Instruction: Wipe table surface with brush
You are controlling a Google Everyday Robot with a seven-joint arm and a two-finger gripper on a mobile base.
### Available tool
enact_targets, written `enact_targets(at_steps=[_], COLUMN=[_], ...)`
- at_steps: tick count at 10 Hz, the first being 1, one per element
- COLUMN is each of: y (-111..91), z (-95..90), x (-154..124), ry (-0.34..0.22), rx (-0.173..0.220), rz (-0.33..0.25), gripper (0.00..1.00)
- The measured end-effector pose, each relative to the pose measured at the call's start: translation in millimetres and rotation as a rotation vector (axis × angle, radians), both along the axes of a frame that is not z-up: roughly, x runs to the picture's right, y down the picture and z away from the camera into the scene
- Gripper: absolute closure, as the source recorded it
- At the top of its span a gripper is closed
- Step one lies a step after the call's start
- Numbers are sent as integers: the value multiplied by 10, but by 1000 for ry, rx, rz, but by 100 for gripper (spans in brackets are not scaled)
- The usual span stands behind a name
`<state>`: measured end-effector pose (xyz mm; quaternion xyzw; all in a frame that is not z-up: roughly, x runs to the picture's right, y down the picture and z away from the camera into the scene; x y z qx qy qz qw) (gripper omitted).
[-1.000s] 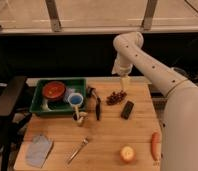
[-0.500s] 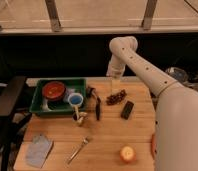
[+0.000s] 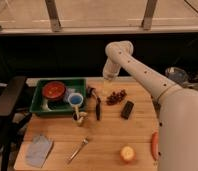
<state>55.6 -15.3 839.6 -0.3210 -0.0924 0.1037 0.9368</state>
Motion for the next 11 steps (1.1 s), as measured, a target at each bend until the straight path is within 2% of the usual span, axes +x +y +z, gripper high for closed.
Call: enact_targets(at_steps=[3,5,6,8,11], y=[5,104,157,283,379], z=[-1,40,74,193,491], x=[0,-102,-196,-387,-435], ry=[1,32,43,73,142], rx=[-2,-18,-24,-42,-69], rz=[3,70,86,116,153], gripper=[20,20,20,20,20])
